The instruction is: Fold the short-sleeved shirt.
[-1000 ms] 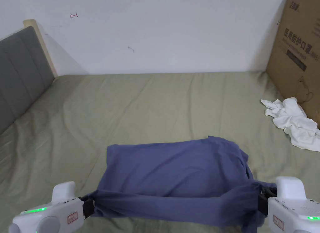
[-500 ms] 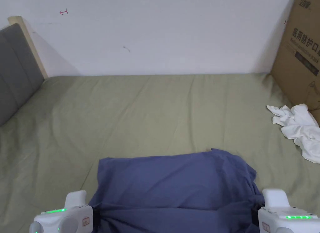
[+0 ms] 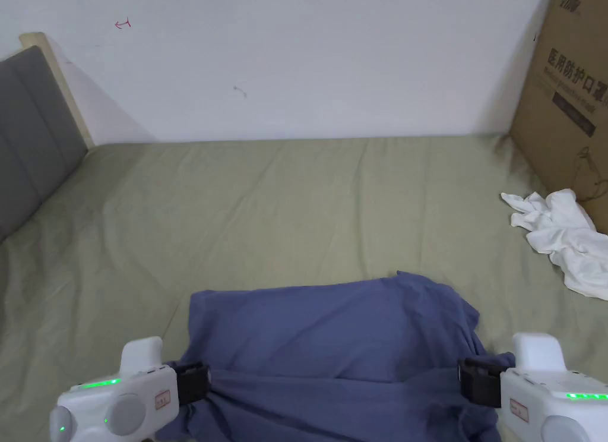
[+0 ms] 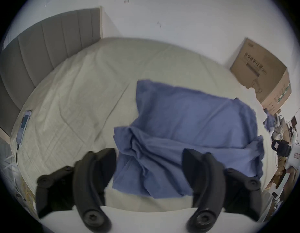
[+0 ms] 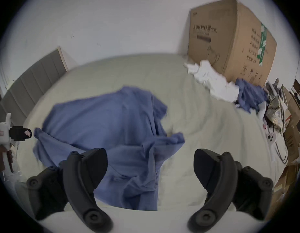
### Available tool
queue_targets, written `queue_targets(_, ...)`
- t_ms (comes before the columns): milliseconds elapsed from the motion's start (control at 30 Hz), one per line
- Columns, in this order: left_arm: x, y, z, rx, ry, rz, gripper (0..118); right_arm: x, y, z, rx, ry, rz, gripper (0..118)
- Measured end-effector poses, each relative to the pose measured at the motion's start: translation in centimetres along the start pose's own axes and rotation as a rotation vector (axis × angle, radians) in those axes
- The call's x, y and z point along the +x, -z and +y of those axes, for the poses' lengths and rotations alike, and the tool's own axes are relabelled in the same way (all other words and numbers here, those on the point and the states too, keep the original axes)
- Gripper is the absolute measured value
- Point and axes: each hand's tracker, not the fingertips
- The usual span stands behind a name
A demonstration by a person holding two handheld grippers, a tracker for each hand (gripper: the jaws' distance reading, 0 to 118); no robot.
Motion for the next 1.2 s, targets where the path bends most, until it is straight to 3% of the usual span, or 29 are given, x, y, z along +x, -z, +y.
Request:
queue_targets(67,0.5,-2.9,0.3,0.076,0.002,-0.043,118,-0.3,-3.1,0.9,0.075,-0.009,0.008,110)
queue_targets(233,1.9,-10.4,-0.3,0.350,0.049,-0.032,118,-0.6,-11.1,2.0,0.276,-0.021,0.016,118)
queue_targets(533,3.3,-16.1,-2.4,0.440,0.070,-0.042,118,-2.8,-18.9,1.0,0.403,-0.062,0.003,118)
queue_targets(600,3.6,-16.9,-3.4,0.486,0.088,-0.047,97,-3.1,-19.2,0.5,0.403,-0.073,-0.009,103)
queue_targets(633,3.6,-17.3,-3.9,0.508,0.098,-0.060,74,-3.4,-19.4,0.2,0.403,-0.072,-0.014,79)
queue_targets(667,3.7,-17.4,-4.2,0.512,0.094,-0.056,32,-3.5,-19.6,0.0,0.409,-0.068,-0.015,33)
queue_targets(700,3.9,-17.6,-4.5,0.516,0.093,-0.052,7,-3.4,-19.7,-0.2,0.424,-0.058,-0.016,6)
queue_targets(767,3.9,-17.6,-4.7,0.509,0.091,-0.060,6,-4.0,-19.8,-0.5,0.450,-0.048,-0.048,6)
queue_targets(833,3.6,-17.5,-4.7,0.478,0.089,-0.117,6,-3.5,-20.0,-0.6,0.462,-0.043,-0.013,6)
queue_targets(1000,3.5,-16.5,-4.4,0.441,0.102,-0.081,6,-3.4,-19.7,-0.1,0.464,-0.044,-0.028,6)
queue_targets(1200,2.2,-12.6,-2.9,0.253,0.092,-0.054,6,-3.0,-18.4,0.5,0.447,-0.018,-0.019,6)
